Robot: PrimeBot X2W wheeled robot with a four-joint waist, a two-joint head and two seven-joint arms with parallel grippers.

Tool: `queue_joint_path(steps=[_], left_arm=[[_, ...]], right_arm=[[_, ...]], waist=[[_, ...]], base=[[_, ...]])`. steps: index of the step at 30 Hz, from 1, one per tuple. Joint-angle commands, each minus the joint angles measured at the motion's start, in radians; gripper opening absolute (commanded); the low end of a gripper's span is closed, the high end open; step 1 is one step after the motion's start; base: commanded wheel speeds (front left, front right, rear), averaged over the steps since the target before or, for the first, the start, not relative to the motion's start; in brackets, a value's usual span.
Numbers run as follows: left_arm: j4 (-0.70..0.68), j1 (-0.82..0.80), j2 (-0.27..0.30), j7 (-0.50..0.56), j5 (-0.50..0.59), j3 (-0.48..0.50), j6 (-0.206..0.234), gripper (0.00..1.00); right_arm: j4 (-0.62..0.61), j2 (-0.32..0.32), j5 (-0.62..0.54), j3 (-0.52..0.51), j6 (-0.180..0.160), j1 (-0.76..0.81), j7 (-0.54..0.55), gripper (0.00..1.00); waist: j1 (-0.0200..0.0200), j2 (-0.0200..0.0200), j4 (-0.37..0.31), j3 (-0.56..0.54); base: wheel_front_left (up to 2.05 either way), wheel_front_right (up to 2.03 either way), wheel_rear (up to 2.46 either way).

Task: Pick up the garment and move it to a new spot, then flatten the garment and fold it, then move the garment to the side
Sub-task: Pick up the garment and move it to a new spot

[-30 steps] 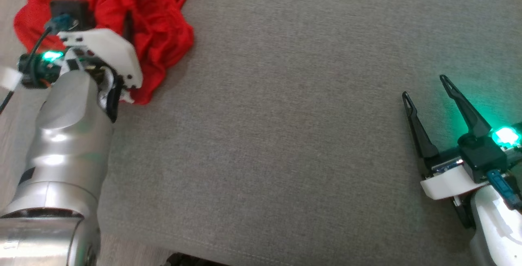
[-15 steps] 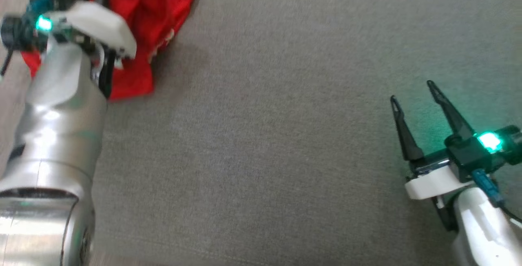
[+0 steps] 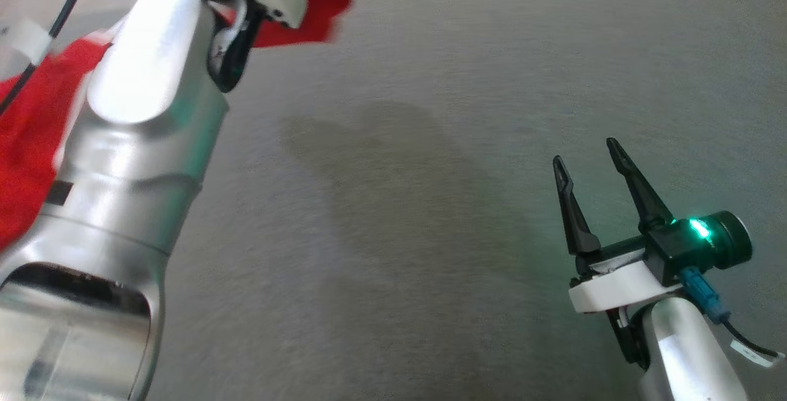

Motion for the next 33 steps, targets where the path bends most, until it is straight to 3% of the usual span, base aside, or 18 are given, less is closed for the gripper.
queue_joint_path(steps=[1, 5, 9, 17, 18, 19, 21, 24, 29, 33], left_arm=[[-0.046, -0.024, 0.041, 0.012, -0.018, 0.009, 0.002, 0.00], [-0.142, 0.021, 0.054, 0.066, -0.099, -0.088, 0.002, 0.00], [-0.175, 0.090, 0.056, 0.055, -0.116, -0.198, 0.002, 0.00], [0.012, 0.277, 0.006, -0.142, -0.021, -0.372, 0.017, 0.00], [0.048, 0.297, -0.006, -0.169, -0.022, -0.371, 0.032, 0.03], [0.072, 0.310, -0.018, -0.195, -0.019, -0.369, 0.050, 1.00], [0.065, 0.332, -0.037, -0.229, -0.006, -0.358, 0.071, 1.00], [-0.154, 0.411, -0.052, -0.234, 0.015, -0.226, 0.114, 1.00], [-0.373, 0.665, -0.069, -0.234, 0.006, 0.017, 0.096, 1.00], [-0.464, 0.802, -0.074, -0.234, 0.060, 0.114, 0.108, 1.00]], right_arm=[[-0.033, 0.008, 0.008, 0.024, 0.008, -0.019, -0.005, 1.00], [-0.042, 0.014, 0.032, 0.031, 0.008, -0.035, -0.005, 1.00], [-0.054, 0.014, 0.091, 0.044, 0.008, -0.045, -0.005, 1.00], [-0.059, 0.015, 0.157, 0.070, 0.008, -0.057, -0.005, 1.00], [-0.058, 0.015, 0.161, 0.070, 0.008, -0.057, -0.005, 1.00], [-0.057, 0.015, 0.166, 0.067, 0.008, -0.056, -0.005, 1.00], [-0.055, 0.015, 0.170, 0.056, 0.008, -0.050, -0.005, 1.00], [-0.051, 0.015, 0.169, 0.027, 0.008, -0.038, -0.005, 1.00], [-0.031, 0.015, 0.161, -0.020, 0.008, -0.008, -0.005, 1.00], [-0.022, 0.015, 0.149, -0.049, 0.008, 0.027, -0.005, 1.00]], waist=[[0.0002, 0.0000, -0.122, -0.023], [0.0002, 0.0000, -0.239, 0.001], [0.0002, 0.0000, -0.327, 0.036], [0.0002, 0.0000, -0.389, 0.109], [0.0002, 0.0000, -0.385, 0.113], [0.0002, 0.0000, -0.378, 0.115], [0.0002, 0.0000, -0.356, 0.112], [0.0002, 0.0000, -0.303, 0.100], [0.0002, 0.0000, -0.205, 0.038], [0.0002, 0.0000, -0.130, -0.020]], base=[[0.00, 0.00, 0.00], [0.00, 0.00, 0.00], [0.00, 0.00, 0.00], [0.00, 0.00, 0.00], [0.00, 0.00, 0.00], [0.00, 0.00, 0.00], [0.00, 0.00, 0.00], [0.00, 0.00, 0.00], [0.00, 0.00, 0.00], [0.00, 0.00, 0.00]])
